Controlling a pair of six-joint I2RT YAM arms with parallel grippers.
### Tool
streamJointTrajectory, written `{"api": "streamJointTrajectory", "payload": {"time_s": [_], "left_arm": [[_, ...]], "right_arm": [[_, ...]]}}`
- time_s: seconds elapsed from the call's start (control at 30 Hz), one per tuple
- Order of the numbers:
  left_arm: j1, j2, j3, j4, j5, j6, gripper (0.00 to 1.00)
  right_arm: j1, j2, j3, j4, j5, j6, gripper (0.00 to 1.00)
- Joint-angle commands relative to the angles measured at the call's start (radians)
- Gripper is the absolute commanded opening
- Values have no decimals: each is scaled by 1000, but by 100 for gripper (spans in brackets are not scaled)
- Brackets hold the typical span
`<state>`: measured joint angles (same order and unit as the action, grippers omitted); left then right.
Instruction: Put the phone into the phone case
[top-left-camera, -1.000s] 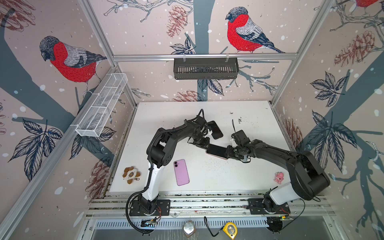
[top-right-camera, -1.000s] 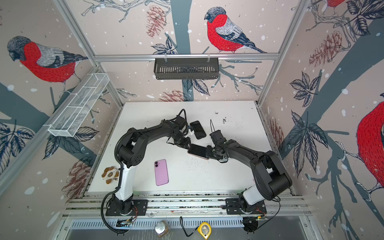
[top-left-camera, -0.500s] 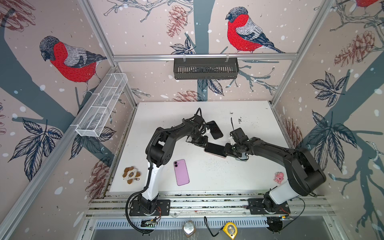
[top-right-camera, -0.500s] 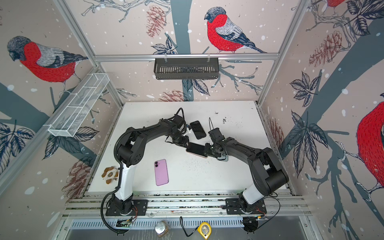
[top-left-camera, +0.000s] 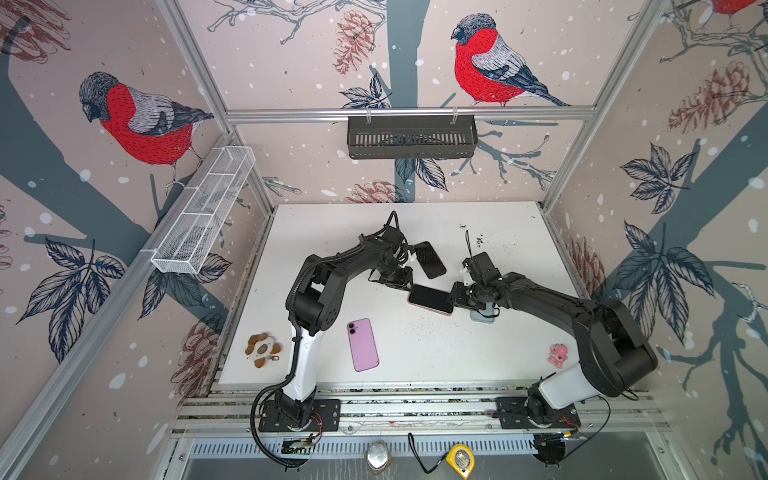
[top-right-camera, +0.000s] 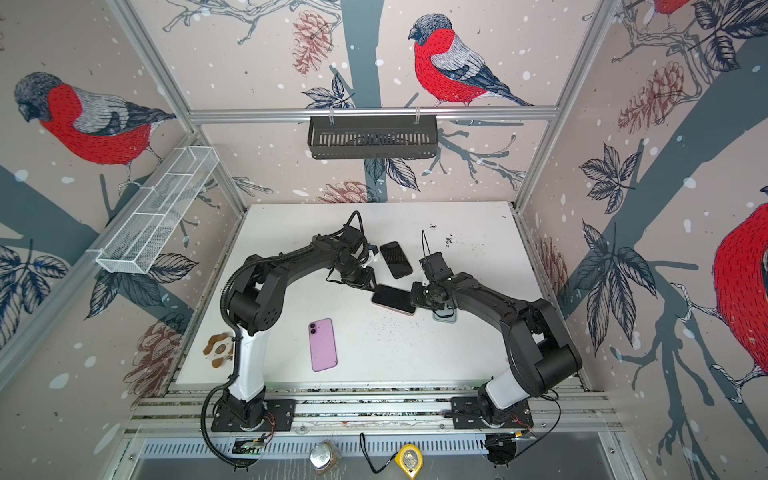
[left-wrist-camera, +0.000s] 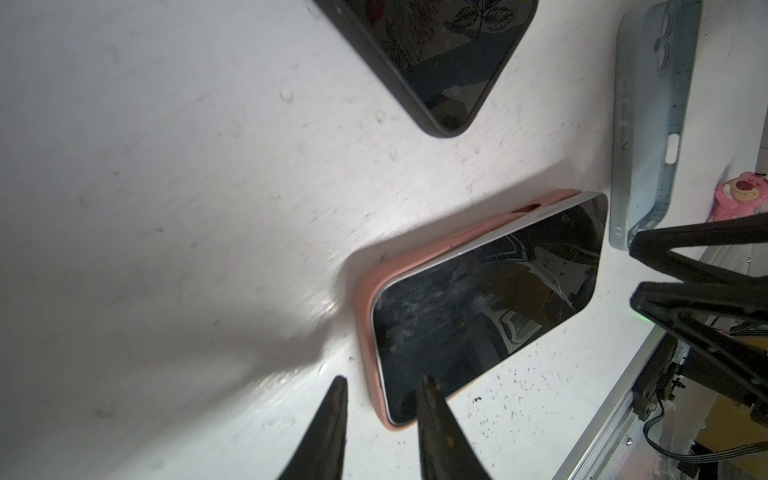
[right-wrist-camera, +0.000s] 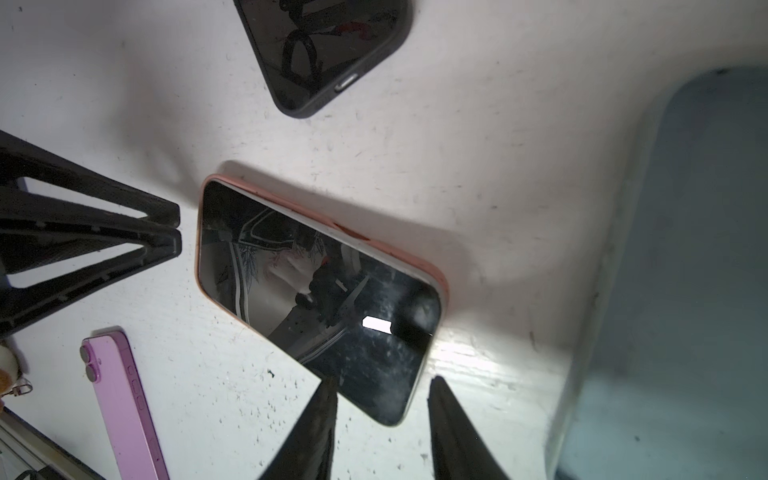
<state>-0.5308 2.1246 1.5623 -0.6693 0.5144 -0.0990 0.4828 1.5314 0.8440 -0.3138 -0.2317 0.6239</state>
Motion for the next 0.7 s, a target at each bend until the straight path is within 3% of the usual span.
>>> {"api": "streamJointTrajectory", "payload": {"time_s": [0.0,0.3,0.43,0.67], "left_arm": [[-12,15,17,-47,-7,34,31],[-31,44,25,-71,-32,41,29],[-31,54,31,-81,-42,42,23],[-32,61,33,-84,-47,41,20]], "right_arm": [[2,-4,-12,-5,2,-7,39],[10,-4,-29,13,-14,3,39],[19,1,-29,16,-15,5,38],[28,18,-36,35,-26,17,30]]}}
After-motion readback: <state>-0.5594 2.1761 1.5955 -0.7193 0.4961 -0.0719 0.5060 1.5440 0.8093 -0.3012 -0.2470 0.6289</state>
